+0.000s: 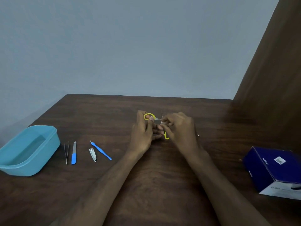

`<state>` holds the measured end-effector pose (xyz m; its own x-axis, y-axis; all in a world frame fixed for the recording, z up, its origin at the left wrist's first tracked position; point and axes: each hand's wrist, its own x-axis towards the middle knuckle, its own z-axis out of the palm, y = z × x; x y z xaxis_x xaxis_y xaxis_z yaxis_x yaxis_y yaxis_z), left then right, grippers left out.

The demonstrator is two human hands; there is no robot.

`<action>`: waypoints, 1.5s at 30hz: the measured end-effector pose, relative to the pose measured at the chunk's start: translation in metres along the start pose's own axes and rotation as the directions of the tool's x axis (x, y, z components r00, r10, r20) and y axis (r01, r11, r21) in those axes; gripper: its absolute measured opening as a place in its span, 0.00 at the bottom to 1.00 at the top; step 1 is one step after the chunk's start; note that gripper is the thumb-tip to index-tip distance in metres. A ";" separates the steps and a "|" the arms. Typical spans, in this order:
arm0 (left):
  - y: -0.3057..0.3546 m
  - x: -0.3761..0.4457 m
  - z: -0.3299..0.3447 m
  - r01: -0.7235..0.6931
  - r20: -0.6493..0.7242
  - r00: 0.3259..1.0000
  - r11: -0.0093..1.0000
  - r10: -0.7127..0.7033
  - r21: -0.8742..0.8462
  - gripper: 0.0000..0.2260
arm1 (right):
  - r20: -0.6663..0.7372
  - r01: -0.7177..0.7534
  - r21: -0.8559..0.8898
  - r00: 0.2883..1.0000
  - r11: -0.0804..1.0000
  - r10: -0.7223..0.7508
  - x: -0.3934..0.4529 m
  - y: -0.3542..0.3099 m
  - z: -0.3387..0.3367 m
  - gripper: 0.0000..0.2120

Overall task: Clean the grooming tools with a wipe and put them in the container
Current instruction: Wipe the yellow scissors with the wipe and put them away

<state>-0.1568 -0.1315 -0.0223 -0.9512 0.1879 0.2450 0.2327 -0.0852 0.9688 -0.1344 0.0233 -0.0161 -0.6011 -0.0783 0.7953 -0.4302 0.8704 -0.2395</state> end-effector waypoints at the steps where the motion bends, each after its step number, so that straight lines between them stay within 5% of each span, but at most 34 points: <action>1: 0.000 0.001 0.000 -0.003 -0.013 1.000 1.000 0.003 0.001 0.09 | 0.029 -0.006 -0.002 1.000 1.000 0.006 0.000 0.002 0.000 0.11; 5: -0.002 0.004 -0.001 -0.002 -0.084 0.997 1.000 0.001 -0.009 0.06 | 0.161 0.040 0.003 0.986 0.999 -0.040 -0.004 0.004 -0.002 0.07; 10: -0.004 0.002 0.001 -0.008 -0.034 0.999 1.000 0.009 0.024 0.06 | -0.066 -0.060 0.003 0.996 0.998 0.060 -0.003 -0.003 -0.003 0.07; 15: -0.007 0.001 -0.002 -0.128 0.019 0.992 0.967 0.127 0.222 0.05 | -0.072 -0.131 0.078 0.988 0.988 0.137 -0.003 -0.020 0.008 0.05; 19: -0.006 0.000 -0.002 -0.105 0.011 0.994 0.980 0.105 0.168 0.06 | -0.190 -0.113 0.174 0.971 0.978 0.146 -0.001 -0.023 -0.001 0.07; 23: -0.006 0.000 -0.002 -0.138 0.015 0.990 0.963 0.138 0.231 0.05 | -0.082 -0.158 0.061 0.983 0.986 0.162 -0.003 -0.023 0.004 0.07; 25: -0.004 0.000 -0.004 -0.172 0.012 0.984 0.945 0.175 0.279 0.05 | -0.093 -0.151 0.145 0.982 0.978 0.165 -0.003 -0.027 0.005 0.07; 28: -0.001 -0.002 -0.002 -0.115 0.024 0.993 0.984 0.113 0.133 0.06 | -0.204 -0.143 0.184 0.962 0.972 0.180 -0.001 -0.027 -0.004 0.08; 32: -0.001 -0.001 0.000 -0.055 -0.018 0.998 0.998 0.056 0.017 0.08 | -0.099 -0.135 -0.057 0.987 0.989 0.129 -0.005 -0.018 -0.004 0.09; 37: -0.001 0.004 0.001 -0.030 -0.100 0.995 0.988 0.014 -0.154 0.06 | -0.185 -0.259 0.042 0.947 0.965 0.262 -0.005 -0.013 -0.009 0.11; 45: 0.005 0.008 -0.007 -0.032 -0.143 0.990 0.951 -0.012 -0.306 0.06 | 0.244 -0.598 0.330 0.801 0.730 0.546 -0.006 -0.014 -0.004 0.09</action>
<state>-0.1647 -0.1372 -0.0155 -0.9732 0.0474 0.2250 0.1899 -0.3867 0.9025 -0.1221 0.0141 -0.0150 -0.8811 0.2940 0.3704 -0.1764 0.5223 -0.8343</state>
